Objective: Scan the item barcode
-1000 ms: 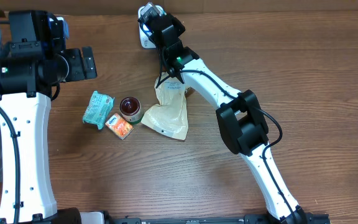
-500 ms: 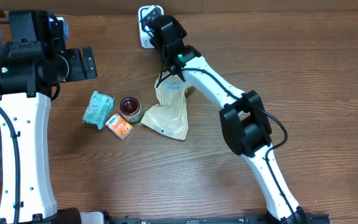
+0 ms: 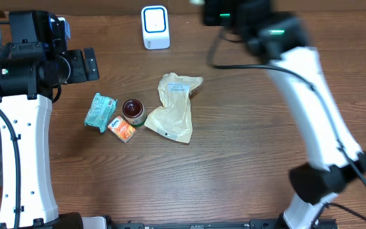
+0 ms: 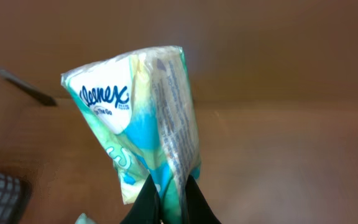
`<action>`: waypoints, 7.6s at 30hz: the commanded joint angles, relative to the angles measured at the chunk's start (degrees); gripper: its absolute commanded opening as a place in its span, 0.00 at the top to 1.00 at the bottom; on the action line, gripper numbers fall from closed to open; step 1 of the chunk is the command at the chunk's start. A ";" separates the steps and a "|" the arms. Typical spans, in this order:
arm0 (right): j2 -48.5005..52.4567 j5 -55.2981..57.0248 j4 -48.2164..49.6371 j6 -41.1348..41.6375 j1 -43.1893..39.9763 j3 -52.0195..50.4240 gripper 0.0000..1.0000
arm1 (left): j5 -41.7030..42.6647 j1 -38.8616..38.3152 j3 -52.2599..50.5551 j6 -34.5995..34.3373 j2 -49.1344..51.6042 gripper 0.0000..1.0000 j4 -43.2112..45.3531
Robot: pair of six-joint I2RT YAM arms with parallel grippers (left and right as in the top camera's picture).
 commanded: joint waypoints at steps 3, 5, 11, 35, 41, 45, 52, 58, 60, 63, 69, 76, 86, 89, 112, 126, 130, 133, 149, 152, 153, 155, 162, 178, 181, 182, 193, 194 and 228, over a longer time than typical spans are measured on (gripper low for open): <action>1.03 -3.45 -18.80 9.38 -10.43 -0.72 0.96 | -0.13 -0.33 1.11 1.09 -0.74 0.00 0.17; 2.10 -3.48 -23.96 9.64 -13.88 -1.57 0.96 | -0.13 -0.33 1.11 1.09 -0.74 0.00 0.17; 3.96 -3.54 -26.62 12.17 -22.21 -11.30 0.96 | -0.13 -0.33 1.11 1.09 -0.74 0.00 0.17; 4.15 -5.18 -4.48 8.39 -34.51 -44.48 0.48 | -0.13 -0.33 1.14 1.09 -0.74 0.01 0.17; 4.13 -12.70 -9.38 2.84 -34.49 -38.42 0.45 | -0.13 -0.33 1.11 1.09 -0.74 0.00 0.17; 4.13 -30.53 -11.98 -6.01 -33.20 -33.00 0.44 | -0.13 -0.33 1.11 1.09 -0.74 0.00 0.17; 4.35 -38.91 -8.50 -10.05 -23.85 -34.71 0.22 | -0.13 -0.33 1.11 1.09 -0.74 0.00 0.17; 7.28 -37.70 0.00 -7.52 -13.25 -38.03 0.06 | -0.13 -0.33 1.11 1.09 -0.74 0.01 0.17; 9.01 -37.73 3.17 -5.86 -10.32 -38.73 0.04 | -0.13 -0.33 1.11 1.09 -0.74 0.00 0.17; 11.69 -37.73 6.19 -4.48 -6.91 -38.77 0.02 | -0.13 -0.33 1.11 1.09 -0.74 0.00 0.17; 16.55 -37.27 12.37 -3.89 -1.49 -38.77 0.02 | -0.13 -0.33 1.14 1.09 -0.74 0.00 0.17; 19.21 -37.27 18.38 1.57 0.02 -38.80 0.36 | -0.13 -0.33 1.11 1.09 -0.74 0.00 0.17; 18.91 -35.98 17.77 1.44 -0.52 -38.53 0.82 | -0.13 -0.33 1.11 1.09 -0.74 0.00 0.17; 16.85 -35.71 15.54 -0.46 -1.36 -37.66 0.83 | -0.13 -0.33 1.11 1.09 -0.74 0.00 0.17; 15.91 34.99 -36.46 9.11 10.93 -20.55 0.94 | -0.13 -0.33 1.11 1.09 -0.74 0.00 0.17; 20.55 28.44 -30.73 5.79 18.84 -20.46 0.59 | -0.13 -0.33 1.11 1.09 -0.74 0.00 0.17; 20.55 26.51 -28.11 5.70 23.17 -20.46 0.43 | -0.13 -0.33 1.14 1.09 -0.74 0.00 0.17; 20.55 26.53 -25.94 5.88 24.11 -20.33 0.31 | -0.13 -0.33 1.11 1.09 -0.74 0.00 0.17; 20.55 26.14 -20.39 4.48 23.78 -23.85 0.23 | -0.13 -0.33 1.11 1.09 -0.74 0.00 0.17; 20.55 27.19 -18.25 4.15 23.78 -26.49 0.23 | -0.13 -0.33 1.11 1.09 -0.74 0.00 0.17; 20.55 28.41 -17.35 4.15 23.76 -27.47 0.22 | -0.13 -0.33 1.14 1.09 -0.74 0.01 0.17; 20.55 30.88 -14.78 4.22 23.47 -29.57 0.21 | -0.13 -0.33 1.14 1.09 -0.74 0.00 0.17; 20.55 32.54 -4.26 4.39 20.33 -36.24 0.27 | -0.13 -0.33 1.11 1.09 -0.74 0.01 0.17; 20.52 27.98 -3.69 4.37 18.34 -36.28 0.96 | -0.13 -0.33 1.11 1.09 -0.74 0.00 0.17; 19.96 26.12 -6.23 4.35 18.34 -33.62 0.96 | -0.13 -0.33 1.14 1.09 -0.74 0.00 0.17; 19.41 25.35 -7.28 4.37 18.32 -32.50 0.96 | -0.13 -0.33 1.11 1.09 -0.74 0.00 0.17; 7.06 -1.70 -13.18 -2.16 17.07 -21.11 0.96 | -0.13 -0.33 1.11 1.09 -0.74 0.00 0.17; 5.92 -4.98 -12.59 -2.91 16.28 -21.11 0.96 | -0.13 -0.33 1.11 1.09 -0.74 0.00 0.17; 6.97 -31.28 2.93 -7.67 -14.82 -45.03 0.62 | -0.13 -0.33 1.11 1.09 -0.74 0.00 0.17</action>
